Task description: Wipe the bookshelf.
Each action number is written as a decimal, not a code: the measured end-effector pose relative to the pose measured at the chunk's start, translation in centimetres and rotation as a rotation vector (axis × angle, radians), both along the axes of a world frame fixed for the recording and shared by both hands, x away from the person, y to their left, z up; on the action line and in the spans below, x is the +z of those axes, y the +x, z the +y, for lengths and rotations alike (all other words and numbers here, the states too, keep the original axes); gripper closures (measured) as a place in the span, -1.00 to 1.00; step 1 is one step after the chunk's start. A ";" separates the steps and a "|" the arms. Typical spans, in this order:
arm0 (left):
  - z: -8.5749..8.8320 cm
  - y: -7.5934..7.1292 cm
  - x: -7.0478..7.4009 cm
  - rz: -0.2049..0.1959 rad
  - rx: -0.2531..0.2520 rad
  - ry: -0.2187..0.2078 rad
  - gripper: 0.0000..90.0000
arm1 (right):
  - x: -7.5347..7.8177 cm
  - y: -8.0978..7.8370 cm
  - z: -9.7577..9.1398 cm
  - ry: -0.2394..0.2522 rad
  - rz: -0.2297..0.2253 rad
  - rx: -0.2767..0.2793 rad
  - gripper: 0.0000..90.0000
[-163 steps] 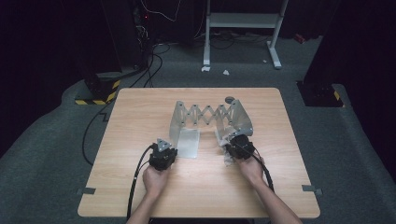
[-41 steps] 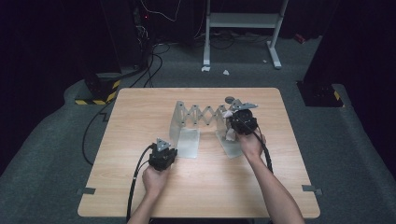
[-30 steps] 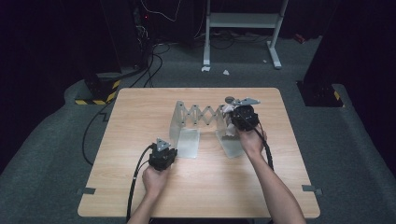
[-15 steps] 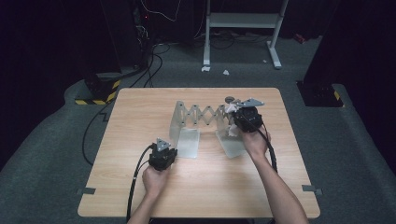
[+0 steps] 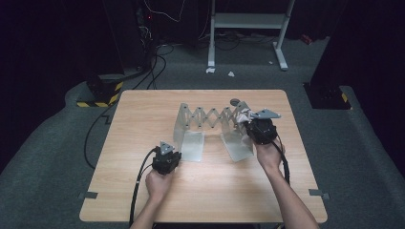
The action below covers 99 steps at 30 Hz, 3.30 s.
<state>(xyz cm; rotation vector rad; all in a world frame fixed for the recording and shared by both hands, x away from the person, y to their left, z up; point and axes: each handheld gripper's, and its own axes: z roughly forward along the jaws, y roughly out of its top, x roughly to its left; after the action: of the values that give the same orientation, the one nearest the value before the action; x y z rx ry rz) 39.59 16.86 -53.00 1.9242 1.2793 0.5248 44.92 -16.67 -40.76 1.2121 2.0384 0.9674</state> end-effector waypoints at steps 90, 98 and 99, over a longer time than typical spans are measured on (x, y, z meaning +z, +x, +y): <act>0.0 0.0 0.0 0.001 0.001 -0.002 0.83 | -7.5 1.6 3.5 0.008 0.191 0.130 0.78; 0.0 0.0 0.0 0.001 0.000 0.000 0.83 | -4.9 1.4 3.3 0.036 0.142 0.156 0.78; 0.0 0.0 0.0 0.000 0.000 -0.001 0.84 | -4.5 1.4 3.2 0.040 0.136 0.157 0.78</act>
<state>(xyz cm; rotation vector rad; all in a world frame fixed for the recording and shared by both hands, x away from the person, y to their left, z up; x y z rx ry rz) 39.60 16.89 -53.00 1.9236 1.2798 0.5240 46.28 -13.45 -45.29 1.1812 2.2591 1.0282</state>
